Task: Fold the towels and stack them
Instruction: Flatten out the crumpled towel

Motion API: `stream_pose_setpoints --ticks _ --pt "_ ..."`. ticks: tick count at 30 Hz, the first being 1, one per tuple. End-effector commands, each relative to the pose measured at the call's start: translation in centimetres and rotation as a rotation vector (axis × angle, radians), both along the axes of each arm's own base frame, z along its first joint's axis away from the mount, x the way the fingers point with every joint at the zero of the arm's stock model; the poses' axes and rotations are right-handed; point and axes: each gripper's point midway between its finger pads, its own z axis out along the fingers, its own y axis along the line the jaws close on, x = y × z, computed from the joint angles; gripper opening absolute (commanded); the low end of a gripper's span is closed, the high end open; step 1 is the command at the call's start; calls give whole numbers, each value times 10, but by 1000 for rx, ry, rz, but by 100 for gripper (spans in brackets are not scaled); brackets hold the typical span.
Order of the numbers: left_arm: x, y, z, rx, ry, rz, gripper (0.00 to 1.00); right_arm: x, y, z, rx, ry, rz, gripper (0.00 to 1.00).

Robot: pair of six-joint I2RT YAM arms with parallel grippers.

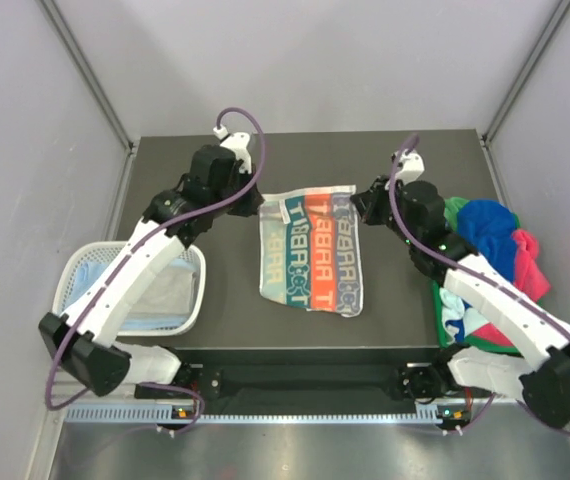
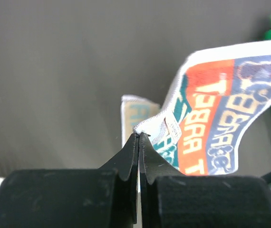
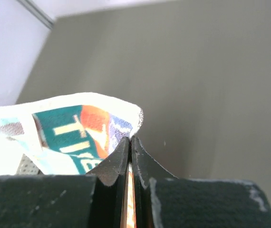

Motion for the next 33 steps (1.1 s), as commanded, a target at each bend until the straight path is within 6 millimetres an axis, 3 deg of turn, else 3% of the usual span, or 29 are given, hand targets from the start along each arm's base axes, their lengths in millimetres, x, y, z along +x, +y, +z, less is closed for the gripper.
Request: stream_pose_setpoints --ticks 1,3,6,9,15,24,33 --pt "-21 -5 71 -11 -198 -78 0 -25 0 102 4 -275 68 0" --pt "-36 -13 96 -46 -249 -141 0 -39 -2 118 -8 -309 86 0" --pt "-59 -11 137 -100 -364 -209 0 -65 -2 160 -1 -411 130 0" --pt "-77 -12 166 -143 -442 -280 0 -84 -5 193 25 -482 149 0" --pt "-111 -14 212 -234 -582 -401 0 -117 -7 236 77 -569 204 0" --pt "-156 -11 268 -360 -716 -525 0 -158 -13 276 142 -648 275 0" --pt "-166 -7 302 -419 -777 -521 0 -179 -22 301 185 -682 313 0"
